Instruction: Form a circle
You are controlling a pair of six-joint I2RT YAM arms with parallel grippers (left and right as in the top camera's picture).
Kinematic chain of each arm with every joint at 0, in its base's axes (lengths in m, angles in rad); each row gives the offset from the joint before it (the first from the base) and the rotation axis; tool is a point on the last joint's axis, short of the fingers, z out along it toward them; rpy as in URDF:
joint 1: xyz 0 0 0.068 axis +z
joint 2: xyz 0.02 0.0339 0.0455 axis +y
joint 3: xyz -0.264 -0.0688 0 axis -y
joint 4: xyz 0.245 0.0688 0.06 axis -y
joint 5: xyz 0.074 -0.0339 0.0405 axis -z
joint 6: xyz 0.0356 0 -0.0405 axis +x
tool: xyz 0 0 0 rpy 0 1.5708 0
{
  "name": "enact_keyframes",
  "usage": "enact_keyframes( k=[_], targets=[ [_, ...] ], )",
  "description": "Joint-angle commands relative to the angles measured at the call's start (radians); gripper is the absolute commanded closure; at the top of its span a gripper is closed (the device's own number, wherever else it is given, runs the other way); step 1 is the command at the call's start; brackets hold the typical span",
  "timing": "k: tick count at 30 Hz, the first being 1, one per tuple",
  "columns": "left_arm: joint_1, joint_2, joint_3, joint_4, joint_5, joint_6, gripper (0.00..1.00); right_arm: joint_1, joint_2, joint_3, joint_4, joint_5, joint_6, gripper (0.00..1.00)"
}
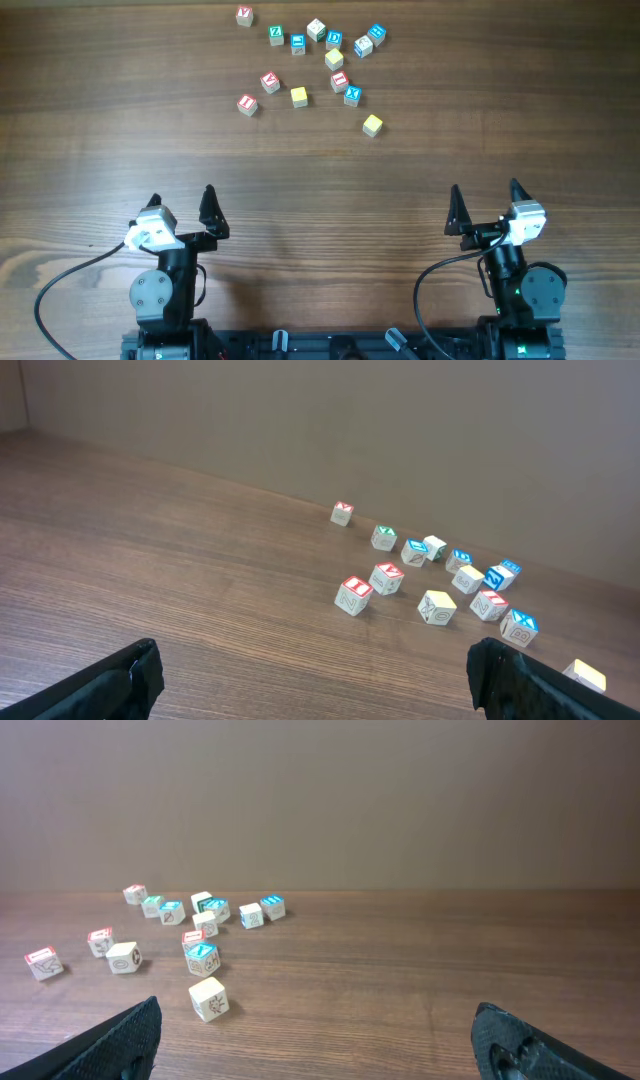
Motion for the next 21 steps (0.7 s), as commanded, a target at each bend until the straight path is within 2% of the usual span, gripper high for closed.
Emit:
enact_keyframes(
  k=[1, 9, 15, 19, 21],
  targets=[
    [0.0, -0.008, -0.003, -0.007, -0.006, 0.016, 0.0, -0.004, -0.004, -0.001, 0.003, 0.018, -0.009, 0.0],
    [0.0, -0.008, -0.003, 0.006, -0.006, 0.014, 0.0, -0.004, -0.004, -0.001, 0.002, 0.018, -0.009, 0.0],
    [0.0, -0.008, 0.013, 0.164, 0.081, 0.008, 0.0, -0.004, -0.004, -0.001, 0.003, 0.018, -0.009, 0.0],
    [0.0, -0.008, 0.098, 0.174, 0.159, -0.098, 0.0, -0.004, -0.004, -0.001, 0.002, 0.018, -0.01, 0.0],
    [0.0, -0.007, 0.171, 0.171, 0.176, -0.102, 0.0, -0.004, -0.004, -0.001, 0.003, 0.018, -0.009, 0.0]
  ],
)
